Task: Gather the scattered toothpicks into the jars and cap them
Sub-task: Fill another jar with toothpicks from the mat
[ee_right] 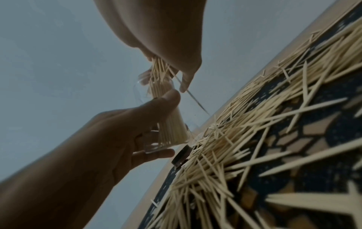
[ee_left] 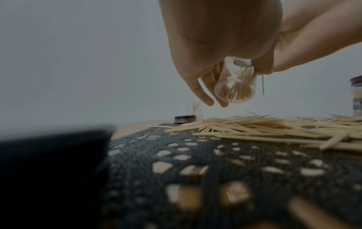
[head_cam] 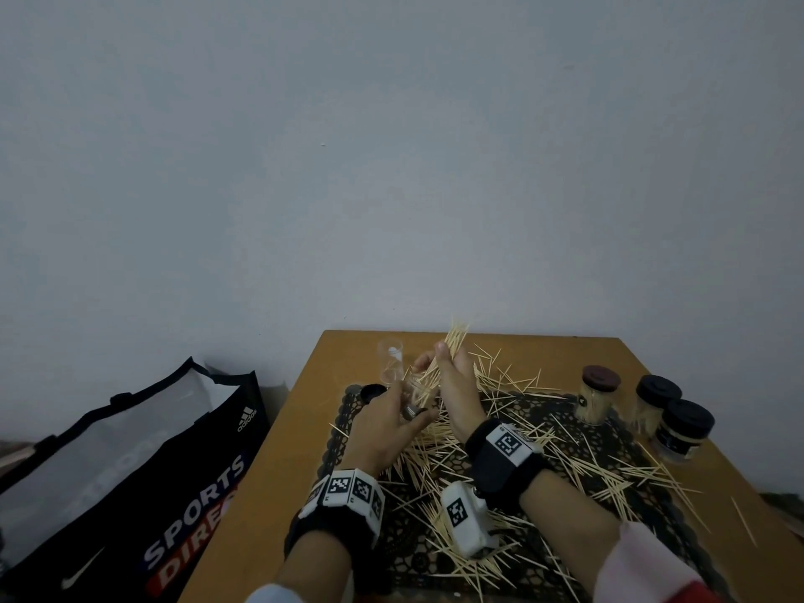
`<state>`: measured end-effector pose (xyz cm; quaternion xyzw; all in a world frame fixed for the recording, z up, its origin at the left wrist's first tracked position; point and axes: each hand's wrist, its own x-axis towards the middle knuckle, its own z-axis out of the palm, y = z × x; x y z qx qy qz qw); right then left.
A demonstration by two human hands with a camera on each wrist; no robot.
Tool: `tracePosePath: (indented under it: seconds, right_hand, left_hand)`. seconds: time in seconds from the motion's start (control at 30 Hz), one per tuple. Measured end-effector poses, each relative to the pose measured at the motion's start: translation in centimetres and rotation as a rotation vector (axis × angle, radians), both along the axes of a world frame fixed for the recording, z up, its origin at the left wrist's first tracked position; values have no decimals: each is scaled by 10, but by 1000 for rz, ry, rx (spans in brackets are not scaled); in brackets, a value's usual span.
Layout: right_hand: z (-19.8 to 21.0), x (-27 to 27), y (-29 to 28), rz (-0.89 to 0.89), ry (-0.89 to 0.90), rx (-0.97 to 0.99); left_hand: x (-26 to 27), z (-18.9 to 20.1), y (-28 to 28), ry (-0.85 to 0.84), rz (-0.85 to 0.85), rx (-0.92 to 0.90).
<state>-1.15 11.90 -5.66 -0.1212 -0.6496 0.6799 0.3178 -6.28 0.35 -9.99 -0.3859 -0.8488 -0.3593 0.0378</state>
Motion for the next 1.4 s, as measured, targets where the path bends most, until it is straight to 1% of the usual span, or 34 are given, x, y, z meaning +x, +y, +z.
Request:
tracePosePath:
  seconds: [0.1,0.2,0.3,0.47,0.67,0.73,0.8,0.87,1.0,1.1,1.17,1.23,1.3,1.4]
  right_hand:
    - [1,1,2,15,-8,-19]
    - [2,3,0,34,-48,27]
    - [3,4,-3,90,-76,35]
    - [1,3,-8,149,-111,33]
    - [5,10,-4,206,-128,-93]
    - [5,10,-2,219,-126,-102]
    - [2,9,0,180,-158,-92]
    - [2,11,-3,154,-150,-142]
    - [-5,11,-3,196,-122,-123]
    - [-7,12,-2,195,-168,-47]
    - [-7,12,1,238,-203,9]
    - [-2,16,6,281,-275,93]
    - [2,20,15,361,-396,158]
    - [5,22,33,488,-516,143]
  left_hand:
    - [1,0,0,10,16,-11]
    - [1,1,0,27,-7,-21]
    - [1,1,-1,47,-23,-9]
    - [2,3,-1,54,-3,-15]
    - [0,1,-1,74,26,-21]
    - [0,1,-1,74,30,-17]
    - [1,1,-1,71,20,-15]
    - [1,2,-1,71,14,-11]
    - [1,2,-1,66,17,-9]
    - [2,3,-2,69,27,-8]
    - [2,3,-2,80,38,-15]
    - [2,2,-2,85,40,-26]
    - [2,2,-2,89,36,-47]
    - [0,2,-2,77,30,-69]
